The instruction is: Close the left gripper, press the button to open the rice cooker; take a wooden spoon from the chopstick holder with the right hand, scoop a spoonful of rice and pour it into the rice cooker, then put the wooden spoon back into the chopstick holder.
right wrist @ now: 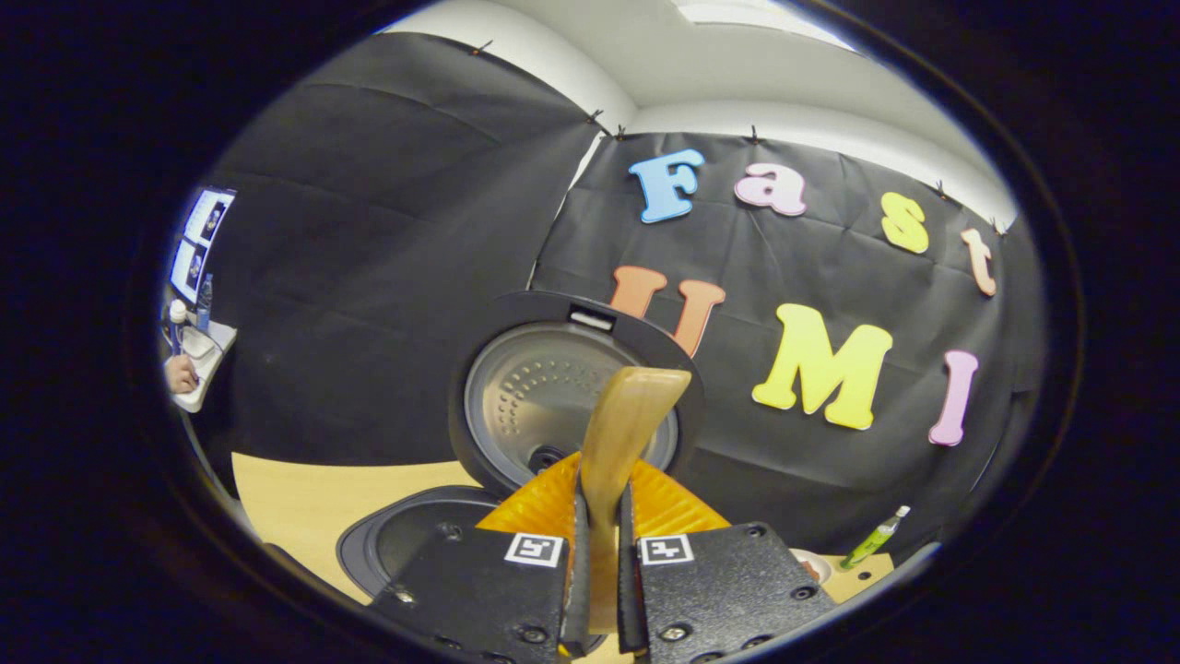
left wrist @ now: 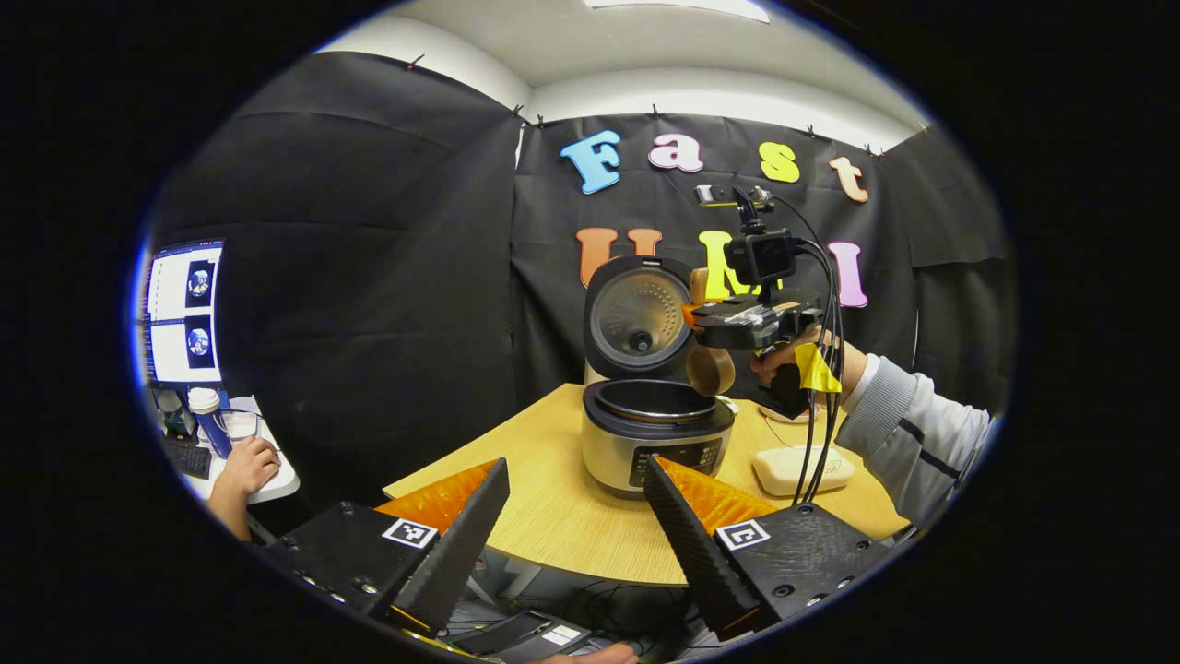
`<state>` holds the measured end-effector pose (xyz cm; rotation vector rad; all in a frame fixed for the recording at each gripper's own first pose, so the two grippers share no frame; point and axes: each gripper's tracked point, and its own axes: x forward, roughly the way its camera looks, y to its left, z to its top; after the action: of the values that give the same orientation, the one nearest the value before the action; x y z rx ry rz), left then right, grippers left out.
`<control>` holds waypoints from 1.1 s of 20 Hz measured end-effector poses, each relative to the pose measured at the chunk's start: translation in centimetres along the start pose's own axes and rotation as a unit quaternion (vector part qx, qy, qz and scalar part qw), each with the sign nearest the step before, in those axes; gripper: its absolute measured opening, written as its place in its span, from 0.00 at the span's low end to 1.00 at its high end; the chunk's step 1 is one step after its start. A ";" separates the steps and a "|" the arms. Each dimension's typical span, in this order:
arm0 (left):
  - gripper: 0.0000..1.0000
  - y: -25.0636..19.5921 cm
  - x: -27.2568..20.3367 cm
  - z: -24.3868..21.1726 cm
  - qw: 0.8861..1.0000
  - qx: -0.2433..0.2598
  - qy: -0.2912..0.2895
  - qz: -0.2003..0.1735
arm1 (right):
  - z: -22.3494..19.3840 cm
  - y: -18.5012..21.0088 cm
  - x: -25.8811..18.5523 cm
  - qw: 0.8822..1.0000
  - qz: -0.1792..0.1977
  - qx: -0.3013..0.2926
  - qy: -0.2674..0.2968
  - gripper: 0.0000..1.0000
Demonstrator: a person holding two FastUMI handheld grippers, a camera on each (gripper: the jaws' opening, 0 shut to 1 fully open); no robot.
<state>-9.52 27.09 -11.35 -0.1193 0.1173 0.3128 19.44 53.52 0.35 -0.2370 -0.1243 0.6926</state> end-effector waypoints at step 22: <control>0.95 -13.7 7.8 2.2 0.995 0.018 -0.010 -0.098 | -5.5 -28.5 -13.6 0.977 -0.147 0.152 0.038 0.19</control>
<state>2.38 16.83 -8.91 -0.0907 0.0899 0.1150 27.66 22.55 1.85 0.0492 0.0219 0.3987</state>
